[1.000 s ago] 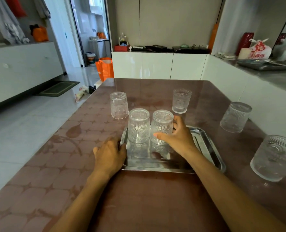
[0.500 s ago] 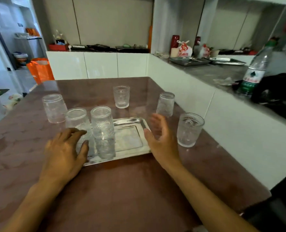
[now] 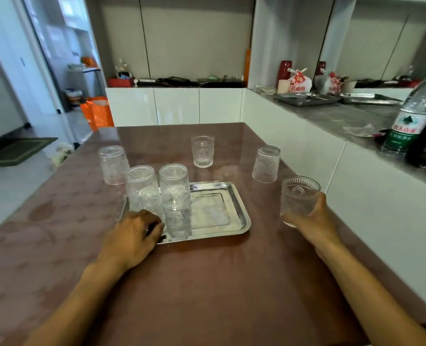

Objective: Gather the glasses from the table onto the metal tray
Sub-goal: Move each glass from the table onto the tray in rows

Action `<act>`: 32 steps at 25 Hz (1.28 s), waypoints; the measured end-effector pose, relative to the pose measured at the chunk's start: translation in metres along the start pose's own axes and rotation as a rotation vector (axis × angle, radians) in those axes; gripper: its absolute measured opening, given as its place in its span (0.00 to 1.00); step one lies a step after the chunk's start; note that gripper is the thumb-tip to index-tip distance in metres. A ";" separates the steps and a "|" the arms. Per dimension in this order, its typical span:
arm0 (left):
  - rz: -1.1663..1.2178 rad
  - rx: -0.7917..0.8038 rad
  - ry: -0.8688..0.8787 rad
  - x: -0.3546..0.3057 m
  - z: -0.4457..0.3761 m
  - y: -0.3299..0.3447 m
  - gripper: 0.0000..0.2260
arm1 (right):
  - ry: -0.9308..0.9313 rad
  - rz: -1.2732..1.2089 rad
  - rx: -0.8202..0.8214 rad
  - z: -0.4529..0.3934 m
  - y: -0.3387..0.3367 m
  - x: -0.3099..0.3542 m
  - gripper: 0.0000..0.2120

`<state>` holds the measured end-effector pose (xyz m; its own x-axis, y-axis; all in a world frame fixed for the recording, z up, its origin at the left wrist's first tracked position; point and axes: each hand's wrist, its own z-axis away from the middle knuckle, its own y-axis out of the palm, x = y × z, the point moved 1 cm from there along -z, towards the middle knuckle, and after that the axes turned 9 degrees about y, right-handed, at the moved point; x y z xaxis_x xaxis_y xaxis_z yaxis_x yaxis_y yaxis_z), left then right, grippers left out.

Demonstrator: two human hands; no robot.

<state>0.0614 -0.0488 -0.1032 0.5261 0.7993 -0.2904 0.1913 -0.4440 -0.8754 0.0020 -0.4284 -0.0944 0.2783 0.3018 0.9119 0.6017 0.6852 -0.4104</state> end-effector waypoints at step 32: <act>0.279 -0.197 -0.481 0.044 0.006 -0.008 0.10 | -0.448 0.155 0.396 0.002 0.149 0.091 0.36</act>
<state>0.0778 -0.0078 -0.1113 0.1523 0.7148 -0.6826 0.2744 -0.6941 -0.6656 0.1156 -0.2978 -0.0730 -0.0534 0.6079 0.7922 0.2320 0.7792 -0.5823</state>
